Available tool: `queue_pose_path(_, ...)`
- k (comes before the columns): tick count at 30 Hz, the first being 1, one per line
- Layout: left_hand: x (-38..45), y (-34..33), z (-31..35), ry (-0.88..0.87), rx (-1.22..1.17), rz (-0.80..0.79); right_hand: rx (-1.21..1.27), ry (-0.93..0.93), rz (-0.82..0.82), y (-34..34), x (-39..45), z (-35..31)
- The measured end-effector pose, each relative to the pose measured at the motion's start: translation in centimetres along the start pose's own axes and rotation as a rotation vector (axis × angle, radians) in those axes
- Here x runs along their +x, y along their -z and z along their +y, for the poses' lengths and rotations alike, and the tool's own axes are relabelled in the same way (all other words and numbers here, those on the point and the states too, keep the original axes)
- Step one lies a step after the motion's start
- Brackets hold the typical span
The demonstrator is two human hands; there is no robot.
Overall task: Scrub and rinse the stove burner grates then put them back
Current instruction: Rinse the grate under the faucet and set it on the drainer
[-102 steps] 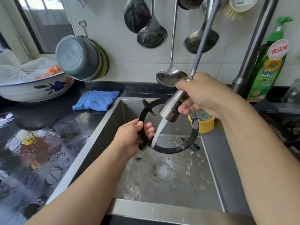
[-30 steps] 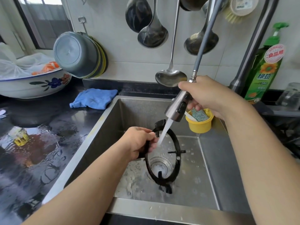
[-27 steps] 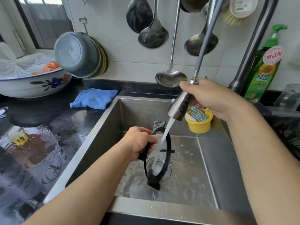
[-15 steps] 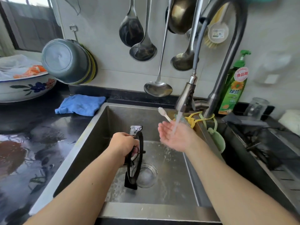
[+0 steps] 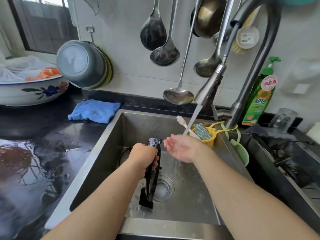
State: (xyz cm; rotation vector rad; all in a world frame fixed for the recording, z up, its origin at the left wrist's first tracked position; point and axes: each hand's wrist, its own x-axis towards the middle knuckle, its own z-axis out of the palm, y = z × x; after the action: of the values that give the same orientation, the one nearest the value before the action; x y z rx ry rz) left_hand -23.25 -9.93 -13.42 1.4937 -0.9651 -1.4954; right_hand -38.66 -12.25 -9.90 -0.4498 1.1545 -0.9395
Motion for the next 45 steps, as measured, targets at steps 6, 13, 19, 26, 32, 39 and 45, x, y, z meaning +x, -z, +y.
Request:
queue_pose_path(6,0.4,0.3,-0.1,0.01,-0.042,-0.014,0.322,0.05,0.017,-1.7,-0.9,-1.3)
queue_pose_path(13,-0.1,0.4,0.1,0.002,-0.075,-0.068,0.207,0.113,-0.049,-0.6,-8.2,-4.0)
queue_pose_path(19,-0.5,0.9,0.2,-0.016,-0.148,-0.122,-0.327,0.247,0.077,-2.0,-17.1,-10.4)
queue_pose_path(26,-1.2,0.9,0.3,0.013,-0.136,-0.183,-0.579,0.625,0.169,-8.2,-21.8,-19.6)
queue_pose_path(32,-1.5,1.3,0.5,0.024,-0.121,-0.168,-0.845,0.422,0.263,-8.0,-19.3,-16.9)
queue_pose_path(39,-0.8,0.6,0.1,-0.007,-0.136,-0.159,-0.813,0.602,0.51,-4.9,-18.1,-16.7)
queue_pose_path(45,-0.7,0.3,-0.2,-0.029,-0.157,-0.115,-0.51,0.814,0.301,-5.5,-16.1,-17.2)
